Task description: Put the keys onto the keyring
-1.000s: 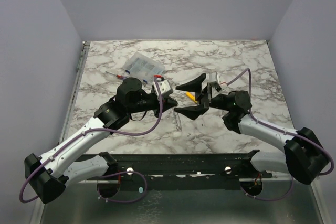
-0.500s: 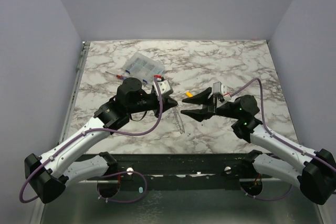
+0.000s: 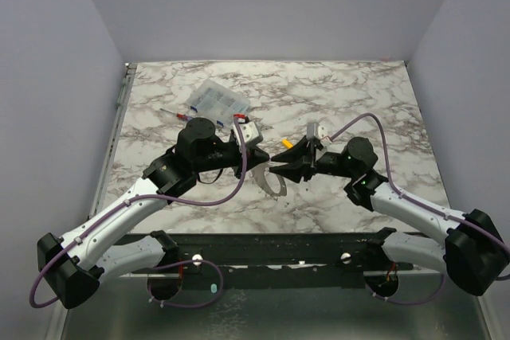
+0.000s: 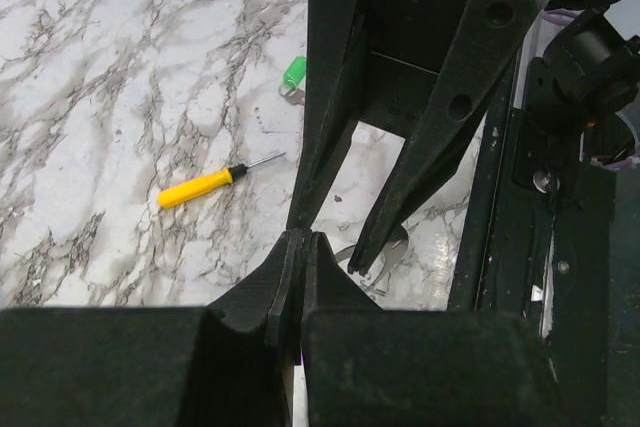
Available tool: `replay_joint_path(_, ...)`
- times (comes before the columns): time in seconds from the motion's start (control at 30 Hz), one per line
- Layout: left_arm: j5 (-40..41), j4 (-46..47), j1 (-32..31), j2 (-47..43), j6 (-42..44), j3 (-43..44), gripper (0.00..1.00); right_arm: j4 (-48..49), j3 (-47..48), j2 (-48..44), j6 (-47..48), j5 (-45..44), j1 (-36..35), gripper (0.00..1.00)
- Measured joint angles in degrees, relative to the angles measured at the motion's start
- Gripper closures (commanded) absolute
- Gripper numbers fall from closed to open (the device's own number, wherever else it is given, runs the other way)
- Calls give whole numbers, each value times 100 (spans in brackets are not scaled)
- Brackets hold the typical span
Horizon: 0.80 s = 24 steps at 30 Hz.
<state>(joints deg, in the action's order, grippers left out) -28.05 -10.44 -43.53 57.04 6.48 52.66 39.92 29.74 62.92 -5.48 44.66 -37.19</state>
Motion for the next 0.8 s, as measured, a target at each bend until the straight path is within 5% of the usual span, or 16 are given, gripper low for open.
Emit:
replay_joint_path(0.53,-4,7,0,2,-2,-13,100,332,28,166,-321,212,0,54)
replay_joint_path(0.8,-7,7,0,2,-2,-13,100,446,107,315,-437,240,0,73)
